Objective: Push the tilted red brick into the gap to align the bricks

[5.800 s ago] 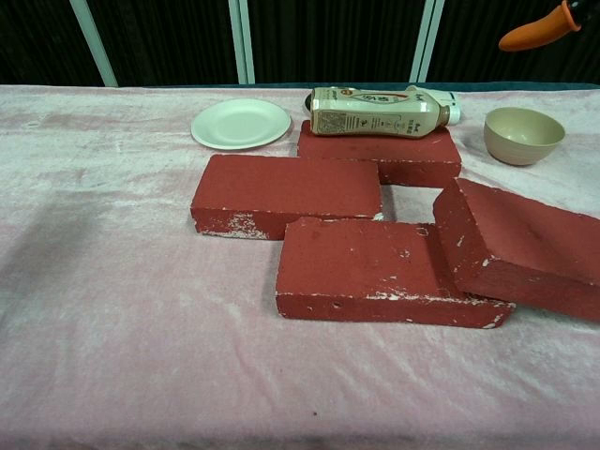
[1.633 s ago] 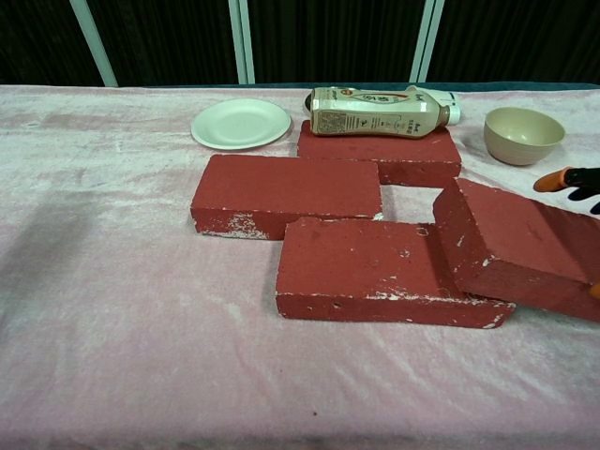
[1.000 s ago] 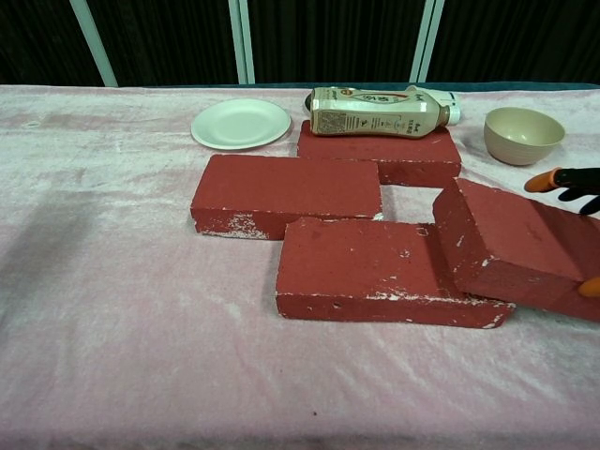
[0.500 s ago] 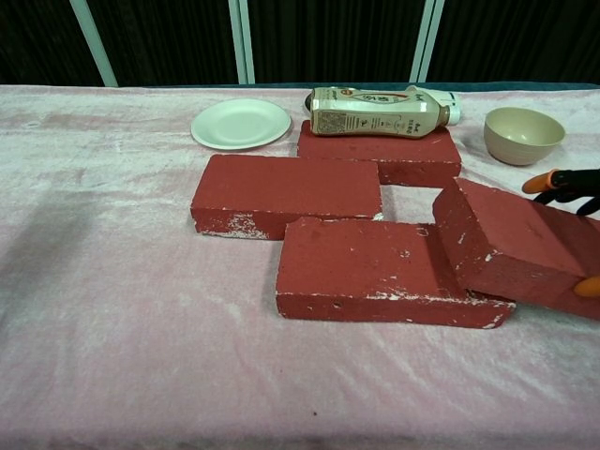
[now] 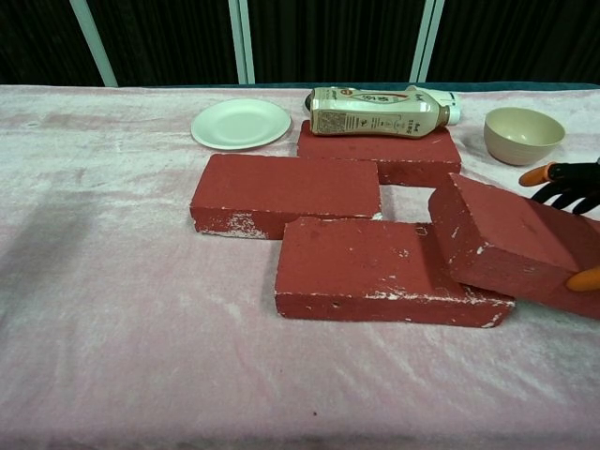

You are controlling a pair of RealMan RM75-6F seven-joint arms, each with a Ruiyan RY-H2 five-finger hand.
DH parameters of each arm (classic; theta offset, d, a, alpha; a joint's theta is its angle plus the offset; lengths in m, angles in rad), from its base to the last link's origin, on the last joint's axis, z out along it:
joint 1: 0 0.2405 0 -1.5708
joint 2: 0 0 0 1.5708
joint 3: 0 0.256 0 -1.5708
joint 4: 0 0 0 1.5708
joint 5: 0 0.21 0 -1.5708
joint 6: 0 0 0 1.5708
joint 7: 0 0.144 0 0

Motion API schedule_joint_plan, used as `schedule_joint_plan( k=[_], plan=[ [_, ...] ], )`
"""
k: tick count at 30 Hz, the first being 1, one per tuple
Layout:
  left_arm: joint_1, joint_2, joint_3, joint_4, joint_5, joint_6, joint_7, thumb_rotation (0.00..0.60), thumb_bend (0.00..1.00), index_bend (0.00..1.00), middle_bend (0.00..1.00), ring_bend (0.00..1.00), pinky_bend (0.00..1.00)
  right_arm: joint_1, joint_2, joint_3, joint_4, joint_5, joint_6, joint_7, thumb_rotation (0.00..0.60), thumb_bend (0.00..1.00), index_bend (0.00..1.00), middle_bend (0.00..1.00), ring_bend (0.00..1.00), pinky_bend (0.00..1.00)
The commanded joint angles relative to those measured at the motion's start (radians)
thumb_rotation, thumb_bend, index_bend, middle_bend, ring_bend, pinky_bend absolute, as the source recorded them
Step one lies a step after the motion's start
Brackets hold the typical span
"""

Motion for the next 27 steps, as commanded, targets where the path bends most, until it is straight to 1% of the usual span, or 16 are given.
schedule_joint_plan(
  k=[1,6,13,15,17,19,22,25,27],
  plan=[
    [0.000,0.000,0.000,0.000,0.000,0.000,0.000,0.600,0.73,0.14,0.04,0.00,0.00,-0.002,0.010,0.003,-0.013,-0.008,0.011,-0.004,0.600,0.00,0.15,0.31,0.16,0.09],
    [0.001,0.000,0.000,-0.001,0.000,0.000,0.000,0.600,0.73,0.14,0.04,0.00,0.00,-0.005,0.050,0.014,-0.058,-0.021,0.035,-0.011,0.600,0.03,0.16,0.31,0.16,0.09],
    [0.001,0.000,0.001,-0.002,0.000,0.000,0.001,0.600,0.73,0.14,0.04,0.00,0.00,0.010,0.114,0.032,-0.113,-0.009,0.049,-0.051,0.600,0.04,0.16,0.31,0.16,0.09],
    [0.001,0.000,0.000,-0.002,0.000,0.001,0.000,0.600,0.73,0.14,0.04,0.00,0.00,0.028,0.129,0.041,-0.110,0.005,0.053,-0.092,0.600,0.04,0.17,0.31,0.16,0.09],
    [0.001,0.000,-0.001,-0.003,-0.001,0.001,0.000,0.600,0.73,0.14,0.04,0.00,0.00,0.055,0.138,0.046,-0.095,0.029,0.064,-0.170,0.600,0.04,0.17,0.31,0.16,0.09],
    [0.002,0.000,-0.001,-0.002,-0.002,0.001,-0.001,0.600,0.74,0.14,0.04,0.00,0.00,0.088,0.135,0.053,-0.075,0.070,0.087,-0.268,0.600,0.04,0.17,0.31,0.16,0.09],
    [0.001,0.000,-0.002,-0.003,-0.003,0.001,-0.001,0.600,0.73,0.14,0.04,0.00,0.00,0.159,0.107,0.076,-0.058,0.215,0.127,-0.435,0.600,0.04,0.18,0.31,0.16,0.09],
    [0.001,0.000,-0.003,-0.003,-0.005,-0.001,-0.001,0.600,0.73,0.14,0.04,0.00,0.00,0.216,0.089,0.100,-0.056,0.348,0.128,-0.509,0.600,0.04,0.17,0.31,0.16,0.09],
    [0.000,0.001,-0.003,-0.003,-0.006,-0.002,-0.003,0.600,0.73,0.14,0.04,0.00,0.00,0.263,0.078,0.120,-0.050,0.461,0.126,-0.550,0.600,0.04,0.17,0.31,0.16,0.09]
  ],
)
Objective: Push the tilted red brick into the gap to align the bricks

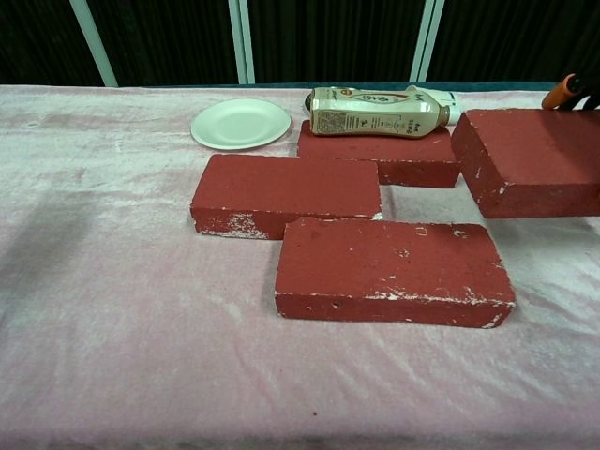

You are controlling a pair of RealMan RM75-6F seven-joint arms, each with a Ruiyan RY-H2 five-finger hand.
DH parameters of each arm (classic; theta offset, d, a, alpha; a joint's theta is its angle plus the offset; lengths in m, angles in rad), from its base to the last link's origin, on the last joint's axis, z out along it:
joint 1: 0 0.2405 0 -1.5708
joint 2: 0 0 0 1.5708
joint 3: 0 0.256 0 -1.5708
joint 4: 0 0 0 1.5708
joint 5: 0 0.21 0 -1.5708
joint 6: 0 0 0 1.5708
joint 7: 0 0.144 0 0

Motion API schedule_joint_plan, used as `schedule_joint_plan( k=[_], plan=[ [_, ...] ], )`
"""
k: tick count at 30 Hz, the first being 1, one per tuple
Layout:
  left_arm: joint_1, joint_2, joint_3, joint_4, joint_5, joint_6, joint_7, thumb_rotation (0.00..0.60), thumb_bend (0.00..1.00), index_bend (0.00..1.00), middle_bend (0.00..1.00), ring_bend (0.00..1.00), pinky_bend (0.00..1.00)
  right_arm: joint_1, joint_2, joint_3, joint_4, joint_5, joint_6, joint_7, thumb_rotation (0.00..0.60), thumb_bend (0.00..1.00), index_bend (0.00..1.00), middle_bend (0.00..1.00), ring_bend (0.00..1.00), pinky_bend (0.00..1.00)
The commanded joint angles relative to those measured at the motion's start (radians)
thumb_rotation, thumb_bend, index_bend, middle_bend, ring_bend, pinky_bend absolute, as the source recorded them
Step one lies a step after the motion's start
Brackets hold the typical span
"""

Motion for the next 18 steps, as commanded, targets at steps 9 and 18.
schedule_joint_plan(
  k=[9,18],
  plan=[
    [0.000,0.003,-0.002,0.000,-0.001,0.000,-0.008,0.600,0.73,0.14,0.04,0.00,0.00,0.236,-0.089,0.098,0.062,0.521,0.058,-0.205,0.600,0.04,0.18,0.31,0.16,0.09],
    [0.000,0.003,-0.003,0.001,-0.001,0.002,-0.011,0.600,0.73,0.14,0.04,0.00,0.00,0.305,-0.173,0.102,0.121,0.636,0.083,-0.250,0.600,0.05,0.18,0.31,0.16,0.09]
  ],
)
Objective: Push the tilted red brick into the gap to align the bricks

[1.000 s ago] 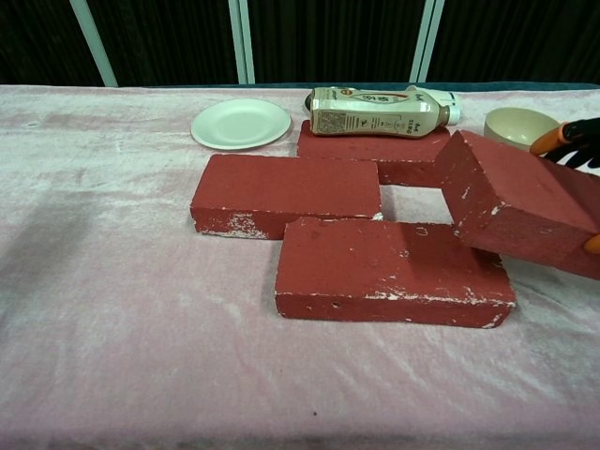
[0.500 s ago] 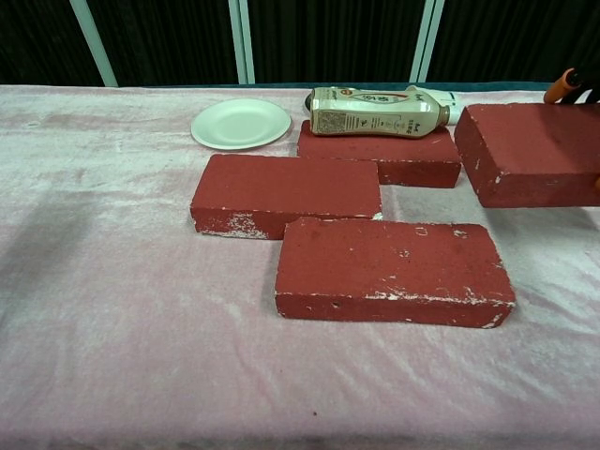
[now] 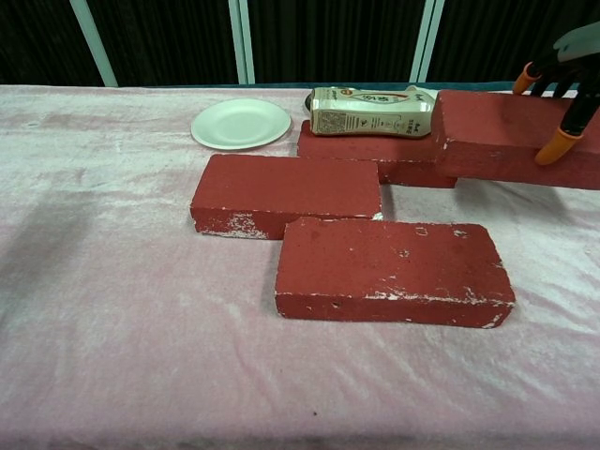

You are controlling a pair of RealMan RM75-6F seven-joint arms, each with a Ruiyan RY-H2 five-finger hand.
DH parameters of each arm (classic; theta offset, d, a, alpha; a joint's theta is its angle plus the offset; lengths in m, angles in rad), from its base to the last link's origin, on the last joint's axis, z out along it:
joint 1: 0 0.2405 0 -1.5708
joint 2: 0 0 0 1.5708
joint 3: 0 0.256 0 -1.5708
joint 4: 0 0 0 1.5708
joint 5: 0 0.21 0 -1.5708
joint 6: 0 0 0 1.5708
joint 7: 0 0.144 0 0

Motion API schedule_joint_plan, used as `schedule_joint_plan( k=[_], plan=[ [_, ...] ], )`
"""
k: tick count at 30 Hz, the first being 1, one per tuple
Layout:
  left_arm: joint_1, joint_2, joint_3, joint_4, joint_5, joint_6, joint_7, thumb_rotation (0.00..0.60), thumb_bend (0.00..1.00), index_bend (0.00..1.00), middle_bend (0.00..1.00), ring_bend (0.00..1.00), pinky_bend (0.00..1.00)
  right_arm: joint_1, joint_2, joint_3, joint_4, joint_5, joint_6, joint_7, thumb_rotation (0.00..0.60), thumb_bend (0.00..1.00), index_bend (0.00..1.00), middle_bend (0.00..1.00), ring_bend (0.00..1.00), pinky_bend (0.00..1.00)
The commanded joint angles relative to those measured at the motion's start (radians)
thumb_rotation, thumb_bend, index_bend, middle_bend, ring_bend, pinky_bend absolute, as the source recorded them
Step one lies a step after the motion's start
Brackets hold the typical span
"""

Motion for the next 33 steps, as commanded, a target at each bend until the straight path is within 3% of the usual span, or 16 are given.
schedule_joint_plan(
  k=[1,16,33],
  plan=[
    [0.001,0.000,-0.001,0.001,-0.002,0.001,-0.002,0.600,0.73,0.14,0.04,0.00,0.00,0.013,-0.019,-0.005,0.010,0.010,-0.001,-0.013,0.600,0.05,0.18,0.31,0.16,0.09],
    [0.000,0.001,-0.001,0.002,-0.002,0.000,-0.002,0.600,0.73,0.14,0.04,0.00,0.00,0.028,-0.063,-0.063,0.021,-0.048,-0.030,-0.026,0.600,0.05,0.19,0.31,0.16,0.09],
    [-0.001,0.002,-0.002,0.002,-0.004,-0.003,-0.004,0.600,0.73,0.14,0.04,0.00,0.00,0.054,-0.102,-0.068,0.063,-0.022,-0.053,-0.012,0.600,0.04,0.19,0.31,0.16,0.09]
  ],
)
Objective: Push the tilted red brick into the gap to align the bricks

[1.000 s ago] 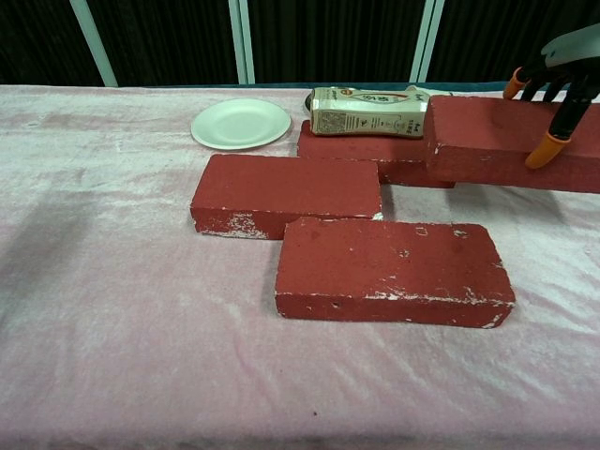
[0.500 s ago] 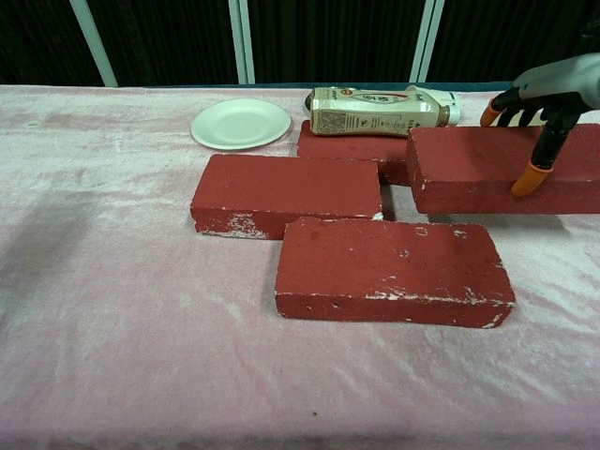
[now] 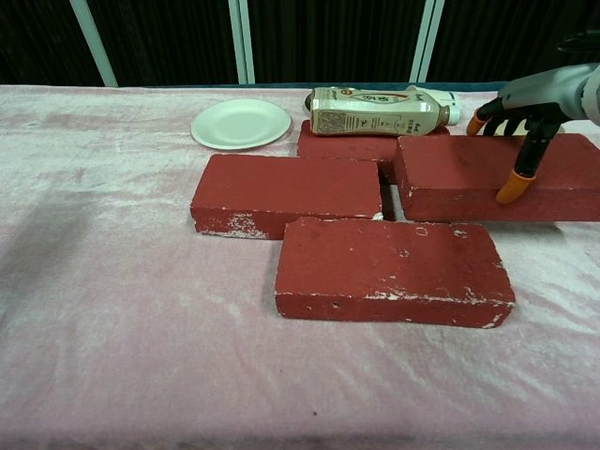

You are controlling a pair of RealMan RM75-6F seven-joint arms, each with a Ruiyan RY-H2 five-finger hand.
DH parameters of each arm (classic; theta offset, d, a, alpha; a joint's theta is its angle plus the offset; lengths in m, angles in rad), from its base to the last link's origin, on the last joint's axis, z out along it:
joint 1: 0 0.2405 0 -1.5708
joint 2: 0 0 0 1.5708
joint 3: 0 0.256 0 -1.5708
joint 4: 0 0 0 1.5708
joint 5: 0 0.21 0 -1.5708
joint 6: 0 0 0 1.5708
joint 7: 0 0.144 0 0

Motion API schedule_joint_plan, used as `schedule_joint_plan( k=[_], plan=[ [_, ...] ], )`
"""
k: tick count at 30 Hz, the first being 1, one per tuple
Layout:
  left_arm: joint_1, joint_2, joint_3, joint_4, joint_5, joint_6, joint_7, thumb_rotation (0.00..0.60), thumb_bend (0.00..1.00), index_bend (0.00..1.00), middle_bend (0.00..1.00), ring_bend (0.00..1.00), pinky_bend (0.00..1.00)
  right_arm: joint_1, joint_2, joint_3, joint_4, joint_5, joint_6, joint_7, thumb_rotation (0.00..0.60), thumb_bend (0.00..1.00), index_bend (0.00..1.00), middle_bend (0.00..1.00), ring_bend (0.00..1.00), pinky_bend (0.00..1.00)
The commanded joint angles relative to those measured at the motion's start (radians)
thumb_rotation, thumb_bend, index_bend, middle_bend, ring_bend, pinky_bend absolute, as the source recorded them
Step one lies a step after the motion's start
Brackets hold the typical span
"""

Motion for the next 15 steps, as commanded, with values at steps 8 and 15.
schedule_joint_plan(
  k=[8,15],
  plan=[
    [0.000,0.000,-0.001,-0.001,-0.002,0.000,0.000,0.600,0.73,0.14,0.04,0.00,0.00,0.005,-0.006,-0.003,0.008,-0.001,-0.007,0.012,0.600,0.04,0.19,0.31,0.16,0.09],
    [0.000,0.000,-0.001,-0.001,-0.002,-0.001,0.001,0.600,0.73,0.14,0.04,0.00,0.00,0.009,-0.015,-0.006,0.013,-0.004,-0.006,0.015,0.600,0.04,0.19,0.32,0.16,0.09]
  ],
)
